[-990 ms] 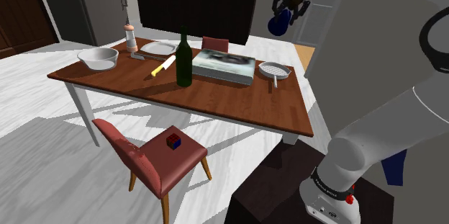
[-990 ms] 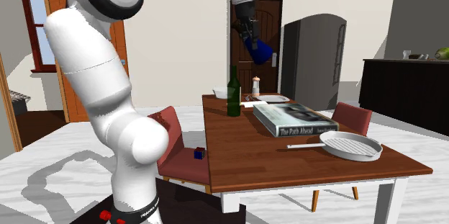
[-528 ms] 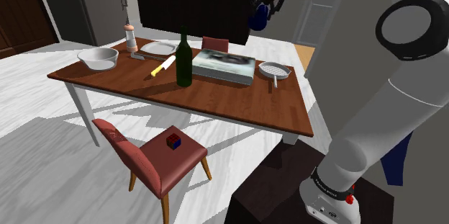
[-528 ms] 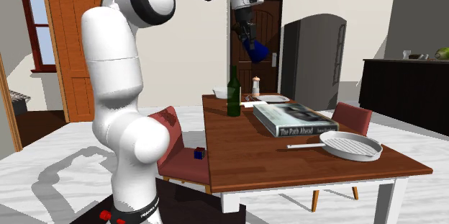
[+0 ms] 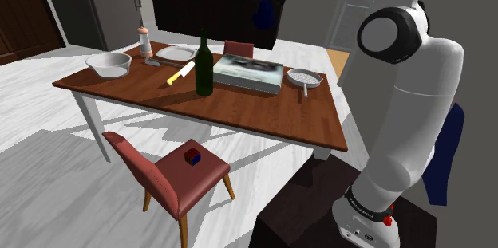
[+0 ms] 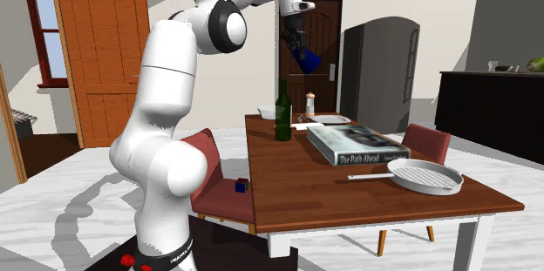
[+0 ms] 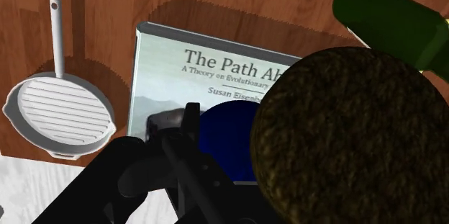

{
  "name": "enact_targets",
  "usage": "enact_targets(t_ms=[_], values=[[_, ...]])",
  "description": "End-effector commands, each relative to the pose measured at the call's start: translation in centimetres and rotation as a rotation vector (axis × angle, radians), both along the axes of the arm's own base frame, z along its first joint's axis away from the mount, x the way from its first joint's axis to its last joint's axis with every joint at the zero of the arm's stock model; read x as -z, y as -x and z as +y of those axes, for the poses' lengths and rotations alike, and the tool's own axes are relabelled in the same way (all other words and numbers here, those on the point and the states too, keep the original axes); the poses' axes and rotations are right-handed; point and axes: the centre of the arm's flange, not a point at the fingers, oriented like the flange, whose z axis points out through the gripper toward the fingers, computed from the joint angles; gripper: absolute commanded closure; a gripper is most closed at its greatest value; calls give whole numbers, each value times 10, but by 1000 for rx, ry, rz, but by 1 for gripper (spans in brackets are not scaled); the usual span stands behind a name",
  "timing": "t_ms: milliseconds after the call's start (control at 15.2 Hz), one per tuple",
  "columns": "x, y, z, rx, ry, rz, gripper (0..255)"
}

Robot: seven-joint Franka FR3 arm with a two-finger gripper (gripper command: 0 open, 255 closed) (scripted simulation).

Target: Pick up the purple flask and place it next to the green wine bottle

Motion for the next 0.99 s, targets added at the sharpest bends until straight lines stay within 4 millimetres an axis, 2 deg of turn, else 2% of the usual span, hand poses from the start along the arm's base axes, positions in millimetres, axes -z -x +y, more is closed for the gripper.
enact_targets(t_ms=[0, 924], values=[[10, -19, 6, 1, -1, 0, 255], [84, -19, 6, 1, -1, 0, 255]])
